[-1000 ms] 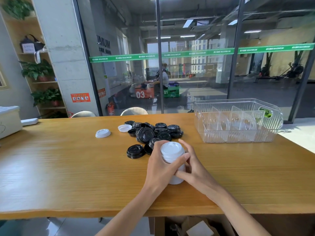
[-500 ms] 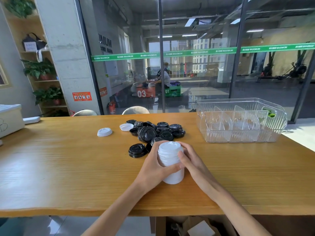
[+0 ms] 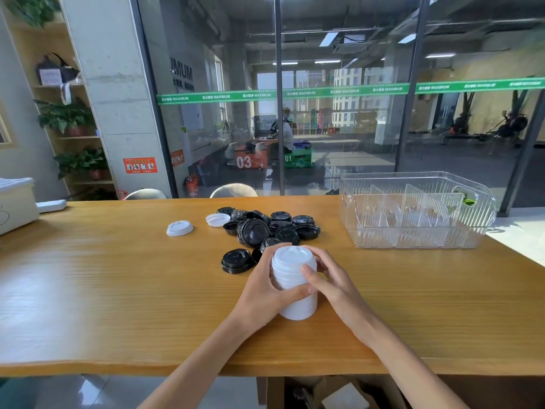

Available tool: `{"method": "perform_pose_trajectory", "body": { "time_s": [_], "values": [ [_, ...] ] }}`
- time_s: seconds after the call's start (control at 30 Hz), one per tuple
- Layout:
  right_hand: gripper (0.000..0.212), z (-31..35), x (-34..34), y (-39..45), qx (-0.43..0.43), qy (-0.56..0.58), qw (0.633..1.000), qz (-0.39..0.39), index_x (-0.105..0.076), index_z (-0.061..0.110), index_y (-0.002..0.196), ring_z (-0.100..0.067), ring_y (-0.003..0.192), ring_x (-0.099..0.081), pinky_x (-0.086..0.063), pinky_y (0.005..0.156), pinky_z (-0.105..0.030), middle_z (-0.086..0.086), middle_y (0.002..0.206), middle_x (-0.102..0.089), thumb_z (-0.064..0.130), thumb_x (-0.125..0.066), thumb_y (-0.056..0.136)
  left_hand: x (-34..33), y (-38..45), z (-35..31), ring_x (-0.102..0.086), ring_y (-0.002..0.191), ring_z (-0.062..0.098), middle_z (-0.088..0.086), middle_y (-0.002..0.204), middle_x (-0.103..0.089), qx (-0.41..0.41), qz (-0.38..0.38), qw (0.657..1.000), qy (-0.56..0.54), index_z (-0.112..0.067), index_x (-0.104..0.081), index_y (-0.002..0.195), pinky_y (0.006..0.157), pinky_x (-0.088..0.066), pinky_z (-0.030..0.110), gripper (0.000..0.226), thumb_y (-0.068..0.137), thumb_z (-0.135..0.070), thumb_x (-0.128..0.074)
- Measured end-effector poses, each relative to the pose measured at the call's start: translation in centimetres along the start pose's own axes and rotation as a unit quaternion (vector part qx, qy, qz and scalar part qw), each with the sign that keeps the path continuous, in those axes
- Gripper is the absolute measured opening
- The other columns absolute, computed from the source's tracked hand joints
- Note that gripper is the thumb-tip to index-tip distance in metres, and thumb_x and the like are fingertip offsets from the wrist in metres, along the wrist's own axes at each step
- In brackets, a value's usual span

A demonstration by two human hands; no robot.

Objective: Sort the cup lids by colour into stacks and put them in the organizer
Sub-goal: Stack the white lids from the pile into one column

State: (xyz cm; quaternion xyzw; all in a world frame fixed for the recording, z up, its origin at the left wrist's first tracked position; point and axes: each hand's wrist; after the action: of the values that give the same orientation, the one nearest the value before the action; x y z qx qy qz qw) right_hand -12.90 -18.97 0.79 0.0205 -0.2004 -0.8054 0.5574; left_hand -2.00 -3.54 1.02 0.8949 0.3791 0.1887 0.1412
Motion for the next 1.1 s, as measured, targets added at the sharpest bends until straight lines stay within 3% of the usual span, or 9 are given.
{"method": "perform_pose_trajectory", "body": {
  "time_s": [0.1,0.17,0.3,0.33,0.43,0.53,0.7,0.9,1.1],
  "values": [
    [0.046,0.3,0.1,-0.1,0.0,0.019,1.0,0.006,-0.057,0.036,0.147,-0.004,0.127,-0.064,-0.049,0.098,-0.015,0.014,0.138,-0.068,0.047,-0.062,0.103,0.5,-0.8,-0.5,-0.064,0.129,0.009,-0.013,0.138,-0.067,0.007,0.029,1.0,0.0,-0.033,-0.051,0.149,0.104,-0.054,0.026,0.071,0.09,-0.035,-0.09],
    [0.046,0.4,0.2,-0.1,-0.001,0.024,1.0,0.003,-0.058,0.032,0.146,-0.007,0.132,-0.061,-0.049,0.102,-0.021,0.012,0.14,-0.067,0.044,-0.061,0.102,0.7,-0.4,-1.1,-0.059,0.137,0.005,-0.014,0.145,-0.064,0.025,0.035,0.999,-0.014,-0.031,-0.05,0.152,0.111,-0.049,0.024,0.056,0.101,-0.039,-0.072],
    [0.048,0.5,0.0,-0.1,-0.006,0.016,1.0,0.004,-0.057,0.029,0.147,-0.008,0.137,-0.057,-0.043,0.113,-0.033,0.012,0.144,-0.065,0.045,-0.059,0.102,1.5,0.1,-0.5,-0.056,0.139,0.025,0.019,0.153,-0.059,0.056,0.027,0.996,-0.068,-0.008,-0.058,0.148,0.117,-0.043,0.042,0.038,0.116,-0.02,-0.042],
    [0.048,0.6,0.0,-0.1,-0.009,0.017,1.0,0.004,-0.057,0.029,0.147,-0.007,0.137,-0.057,-0.043,0.112,-0.033,0.013,0.144,-0.065,0.045,-0.058,0.102,1.3,0.1,-0.7,-0.056,0.141,0.023,0.014,0.153,-0.06,0.065,0.022,0.995,-0.069,-0.013,-0.059,0.149,0.118,-0.043,0.043,0.04,0.118,-0.026,-0.037],
    [0.048,0.6,-0.4,-0.1,-0.02,0.018,1.0,-0.001,-0.055,0.034,0.147,-0.002,0.137,-0.055,-0.04,0.113,-0.033,0.019,0.144,-0.063,0.055,-0.048,0.104,0.7,-0.6,-0.8,-0.056,0.14,0.006,-0.015,0.145,-0.064,0.098,0.012,0.994,-0.055,-0.038,-0.062,0.145,0.117,-0.043,0.039,0.04,0.115,-0.05,-0.039],
    [0.044,0.4,-0.6,0.0,-0.029,0.01,0.999,-0.011,-0.055,0.037,0.146,-0.001,0.138,-0.054,-0.039,0.116,-0.034,0.02,0.144,-0.063,0.06,-0.039,0.111,0.6,-0.5,-0.5,-0.056,0.138,0.004,-0.017,0.143,-0.064,0.084,0.014,0.996,-0.035,-0.041,-0.063,0.142,0.114,-0.042,0.038,0.037,0.114,-0.052,-0.04],
    [0.049,0.1,-1.0,0.4,-0.038,0.039,0.998,-0.022,-0.056,0.036,0.139,0.003,0.129,-0.058,-0.042,0.099,-0.02,0.022,0.134,-0.065,0.067,-0.046,0.101,0.4,-0.3,-0.4,-0.055,0.138,0.006,-0.014,0.14,-0.065,0.069,0.004,0.997,-0.03,-0.037,-0.062,0.141,0.123,-0.04,0.045,0.036,0.116,-0.046,-0.038],
    [0.048,-1.0,-1.3,1.4,-0.064,0.064,0.996,-0.021,-0.053,0.042,0.136,-0.013,0.135,-0.058,-0.041,0.119,-0.052,0.008,0.141,-0.062,0.065,-0.048,0.094,-0.6,0.1,-0.2,-0.053,0.141,0.007,-0.016,0.145,-0.06,0.049,0.022,0.998,-0.041,-0.039,-0.052,0.149,0.123,-0.038,0.04,0.045,0.114,-0.057,-0.03],
    [0.046,-1.4,-1.3,1.6,-0.069,0.088,0.993,-0.034,-0.055,0.039,0.133,-0.02,0.134,-0.058,-0.039,0.12,-0.059,0.001,0.141,-0.062,0.057,-0.05,0.091,-0.4,1.2,2.1,-0.055,0.143,0.013,-0.01,0.151,-0.061,0.075,0.036,0.993,-0.086,-0.04,-0.05,0.153,0.12,-0.04,0.049,0.052,0.109,-0.064,-0.041]
  ]
}}
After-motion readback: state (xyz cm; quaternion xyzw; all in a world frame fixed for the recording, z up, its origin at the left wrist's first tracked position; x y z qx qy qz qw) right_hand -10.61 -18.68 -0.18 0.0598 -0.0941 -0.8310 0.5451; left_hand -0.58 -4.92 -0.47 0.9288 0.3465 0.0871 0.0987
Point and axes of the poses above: each hand's wrist, its own y-axis towards the middle knuckle, its own x-axis out of the back of the hand, z = x × y
